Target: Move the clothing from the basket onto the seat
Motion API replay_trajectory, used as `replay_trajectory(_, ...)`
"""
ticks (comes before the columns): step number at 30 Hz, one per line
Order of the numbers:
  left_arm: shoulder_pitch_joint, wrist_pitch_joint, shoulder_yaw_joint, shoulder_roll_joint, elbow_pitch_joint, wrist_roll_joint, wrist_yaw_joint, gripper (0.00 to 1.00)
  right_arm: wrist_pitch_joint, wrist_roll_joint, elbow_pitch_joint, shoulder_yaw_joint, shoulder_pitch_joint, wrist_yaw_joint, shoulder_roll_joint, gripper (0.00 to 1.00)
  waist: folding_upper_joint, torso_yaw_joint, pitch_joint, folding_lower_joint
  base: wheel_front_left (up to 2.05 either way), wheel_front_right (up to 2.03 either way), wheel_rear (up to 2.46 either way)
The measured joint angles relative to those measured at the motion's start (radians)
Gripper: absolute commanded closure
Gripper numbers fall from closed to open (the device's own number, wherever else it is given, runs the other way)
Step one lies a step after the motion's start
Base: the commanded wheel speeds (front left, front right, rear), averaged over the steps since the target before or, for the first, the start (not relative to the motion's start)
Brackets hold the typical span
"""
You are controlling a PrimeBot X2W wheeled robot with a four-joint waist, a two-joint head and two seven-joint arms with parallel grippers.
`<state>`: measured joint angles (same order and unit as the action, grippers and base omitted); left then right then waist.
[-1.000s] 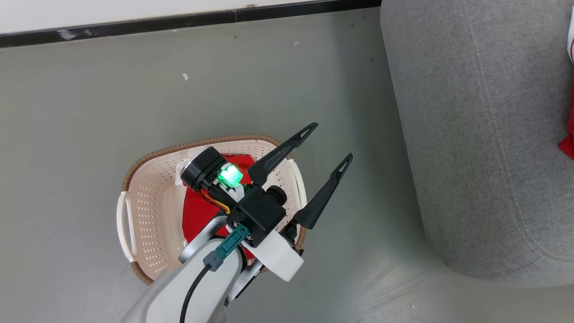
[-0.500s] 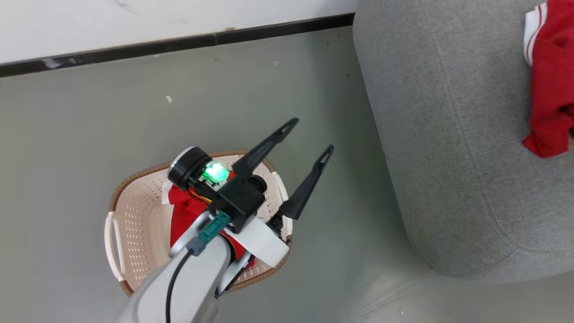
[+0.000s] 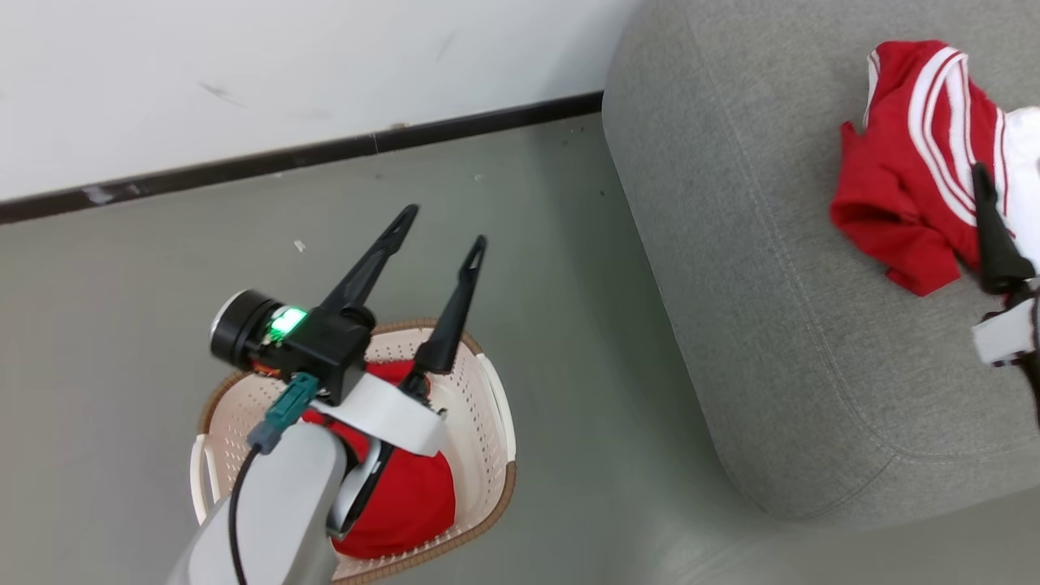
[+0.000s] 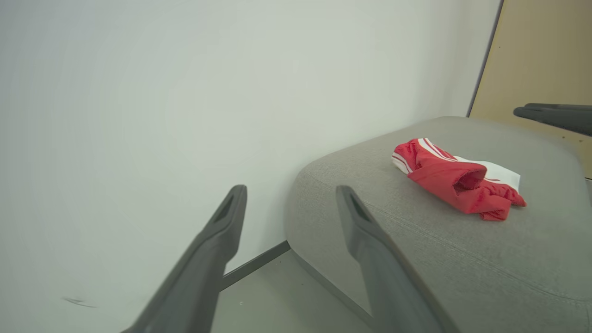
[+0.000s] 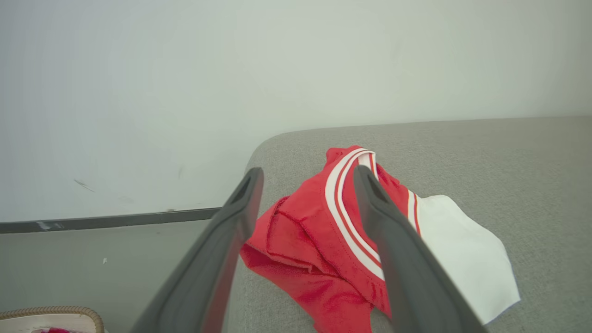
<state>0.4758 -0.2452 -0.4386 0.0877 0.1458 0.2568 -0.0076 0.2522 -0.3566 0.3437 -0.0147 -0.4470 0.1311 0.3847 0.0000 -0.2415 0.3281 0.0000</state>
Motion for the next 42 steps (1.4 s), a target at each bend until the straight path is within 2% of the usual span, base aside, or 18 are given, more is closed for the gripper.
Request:
replay_trajectory(8, -0.103, -0.004, 0.085, 0.022, 0.02, 0.025, 0.057, 0.0, 0.0, 0.025, -0.038, -0.083, 0.013, 0.0, -0.054, 0.0, 0.0, 0.007, -0.08, 0.0, 0.0, 0.0, 0.0)
replay_trajectory(16, -0.205, -0.007, 0.15, 0.027, 0.018, 0.059, 0.095, 0.0, 0.0, 0.05, -0.049, -0.135, 0.015, 0.0, -0.134, 0.0, 0.0, 0.034, -0.156, 0.0, 0.0, 0.0, 0.0)
replay_trajectory(24, -0.276, -0.007, 0.222, 0.023, -0.034, 0.061, 0.125, 0.0, 0.0, 0.108, -0.05, -0.171, 0.065, 0.0, -0.184, 0.0, 0.0001, 0.076, -0.22, 0.0, 0.0, 0.0, 0.0)
replay_trajectory(31, -0.356, -0.007, 0.267, 0.025, -0.049, 0.068, 0.139, 0.0, 0.0, 0.165, -0.066, -0.159, 0.118, 0.0, -0.211, 0.0, 0.0, 0.111, -0.263, 0.0, 0.0, 0.0, 0.0)
replay_trajectory(42, -0.467, -0.007, 0.284, 0.029, -0.055, 0.068, 0.137, 0.0, 0.0, 0.247, -0.108, -0.07, 0.291, 0.0, -0.269, 0.0, 0.0, 0.166, -0.339, 0.0, 0.0, 0.0, 0.0)
